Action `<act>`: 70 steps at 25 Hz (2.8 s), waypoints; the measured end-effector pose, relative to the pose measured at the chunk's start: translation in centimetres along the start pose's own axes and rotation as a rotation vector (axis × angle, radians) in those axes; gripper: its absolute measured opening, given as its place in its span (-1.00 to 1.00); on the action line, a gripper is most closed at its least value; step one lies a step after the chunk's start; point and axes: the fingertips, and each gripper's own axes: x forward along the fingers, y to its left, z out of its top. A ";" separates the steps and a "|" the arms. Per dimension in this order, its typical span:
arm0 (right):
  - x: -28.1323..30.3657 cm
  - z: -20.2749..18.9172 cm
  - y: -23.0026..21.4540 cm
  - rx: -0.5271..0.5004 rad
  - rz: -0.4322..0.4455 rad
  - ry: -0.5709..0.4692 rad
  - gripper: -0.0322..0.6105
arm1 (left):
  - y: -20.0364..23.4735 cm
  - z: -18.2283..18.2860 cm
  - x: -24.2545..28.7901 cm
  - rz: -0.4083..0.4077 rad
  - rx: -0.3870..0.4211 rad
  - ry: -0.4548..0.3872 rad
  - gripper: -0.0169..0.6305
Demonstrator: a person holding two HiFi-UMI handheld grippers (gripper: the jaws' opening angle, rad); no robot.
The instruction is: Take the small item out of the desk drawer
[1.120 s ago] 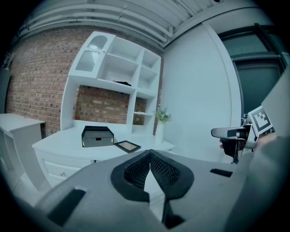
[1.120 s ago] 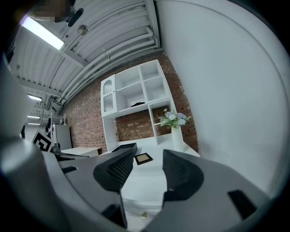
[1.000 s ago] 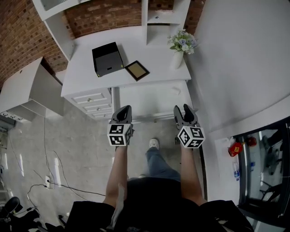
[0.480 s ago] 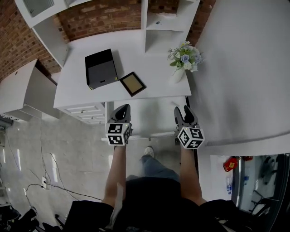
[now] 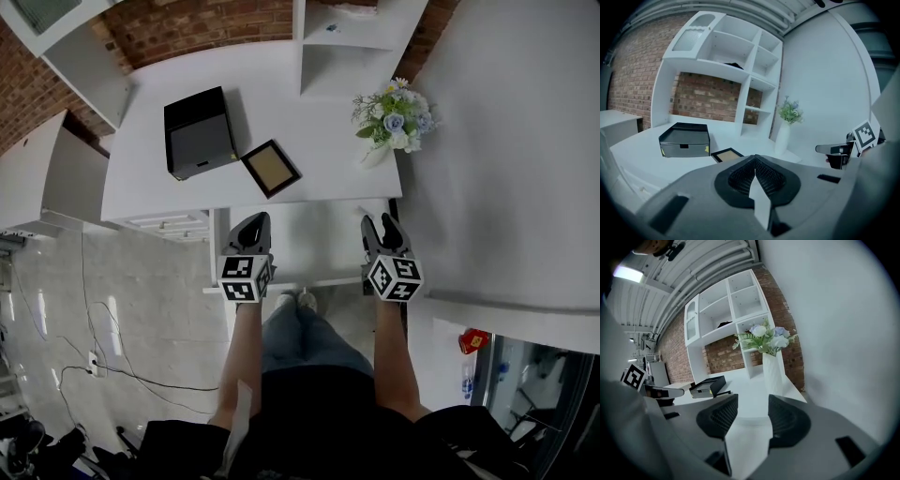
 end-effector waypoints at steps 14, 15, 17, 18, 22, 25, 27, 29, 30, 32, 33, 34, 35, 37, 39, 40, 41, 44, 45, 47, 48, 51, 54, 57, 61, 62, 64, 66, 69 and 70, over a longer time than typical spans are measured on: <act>4.9 -3.7 -3.4 0.104 -0.152 0.121 -0.34 | 0.0 0.1 4.1 -0.071 0.027 0.046 -0.92; 5.1 -4.3 -3.6 0.112 -0.166 0.138 -0.34 | 0.0 -0.2 4.3 -0.074 0.025 0.052 -0.92; 5.6 -5.7 -4.1 0.125 -0.194 0.179 -0.33 | -0.1 -0.9 4.7 -0.079 0.023 0.069 -0.92; 5.9 -6.4 -4.4 0.133 -0.206 0.202 -0.30 | -0.1 -1.4 4.9 -0.081 0.021 0.080 -0.92; 7.0 -9.6 -5.3 0.159 -0.248 0.305 -0.17 | -0.3 -3.3 5.4 -0.091 0.008 0.127 -0.92; 8.2 -12.0 -6.3 0.172 -0.291 0.380 -0.06 | -0.3 -4.8 5.8 -0.091 -0.002 0.155 -0.92; 9.1 -13.3 -7.0 0.177 -0.323 0.419 -0.01 | -0.1 -5.7 6.2 -0.088 -0.010 0.169 -0.92; 9.9 -14.7 -7.8 0.190 -0.357 0.456 0.02 | 0.1 -6.4 6.5 -0.085 -0.017 0.182 -0.92; 10.3 -15.5 -8.3 0.199 -0.374 0.475 0.04 | 0.2 -6.8 6.7 -0.083 -0.021 0.188 -0.92; 10.8 -17.0 -9.0 0.213 -0.407 0.518 0.07 | 0.4 -7.4 7.0 -0.077 -0.032 0.197 -0.92; 11.0 -17.6 -9.3 0.215 -0.426 0.540 0.08 | 0.5 -7.7 7.0 -0.074 -0.036 0.202 -0.92; 11.1 -18.2 -9.6 0.218 -0.443 0.561 0.09 | 0.7 -7.9 7.1 -0.071 -0.039 0.206 -0.92; 11.2 -18.7 -9.8 0.220 -0.456 0.578 0.09 | 0.9 -8.0 7.1 -0.067 -0.041 0.211 -0.92; 11.6 -19.6 -10.2 0.221 -0.470 0.597 0.09 | 1.1 -8.3 7.2 -0.062 -0.043 0.218 -0.92; 12.2 -20.1 -10.4 0.222 -0.471 0.605 0.09 | 1.4 -8.5 7.2 -0.059 -0.043 0.222 -0.92; 12.4 -20.3 -10.5 0.223 -0.471 0.611 0.09 | 1.5 -8.6 7.2 -0.057 -0.044 0.224 -0.92; 12.7 -20.5 -10.6 0.221 -0.474 0.618 0.09 | 1.6 -8.7 7.2 -0.055 -0.045 0.226 -0.92; 12.9 -20.9 -10.9 0.219 -0.492 0.633 0.07 | 1.7 -8.9 7.1 -0.052 -0.048 0.232 -0.92; 13.0 -20.9 -11.0 0.221 -0.496 0.631 0.03 | 1.8 -9.0 7.1 -0.051 -0.048 0.234 -0.92; 12.9 -20.9 -11.0 0.224 -0.498 0.624 0.00 | 1.9 -9.1 7.1 -0.050 -0.048 0.237 -0.92; 12.9 -20.8 -10.9 0.228 -0.498 0.621 -0.02 | 1.9 -9.1 7.1 -0.049 -0.049 0.237 -0.92; 12.8 -20.7 -10.9 0.246 -0.497 0.604 -0.06 | 1.9 -9.0 7.1 -0.051 -0.048 0.235 -0.92; 12.9 -20.2 -10.8 0.246 -0.491 0.583 -0.08 | 1.8 -9.0 7.2 -0.056 -0.043 0.233 -0.92; 12.9 -19.5 -10.5 0.246 -0.486 0.573 -0.08 | 1.5 -8.8 7.2 -0.064 -0.040 0.230 -0.92; 12.1 -18.4 -10.5 0.256 -0.488 0.545 -0.08 | 1.1 -8.1 7.2 -0.075 -0.032 0.218 -0.92; 11.9 -18.0 -10.5 0.256 -0.488 0.534 -0.08 | 1.0 -7.9 7.1 -0.077 -0.030 0.213 -0.92; 11.1 -16.9 -10.4 0.260 -0.488 0.506 -0.08 | 0.8 -7.3 7.0 -0.082 -0.025 0.203 -0.92; 10.2 -15.7 -10.2 0.267 -0.488 0.474 -0.08 | 0.5 -6.6 6.8 -0.088 -0.016 0.191 -0.92; 8.3 -13.4 -9.8 0.273 -0.489 0.416 -0.08 | 0.1 -5.1 6.3 -0.098 -0.001 0.166 -0.92; 7.7 -12.6 -9.6 0.270 -0.486 0.393 -0.08 | -0.1 -4.5 6.0 -0.101 0.003 0.154 -0.92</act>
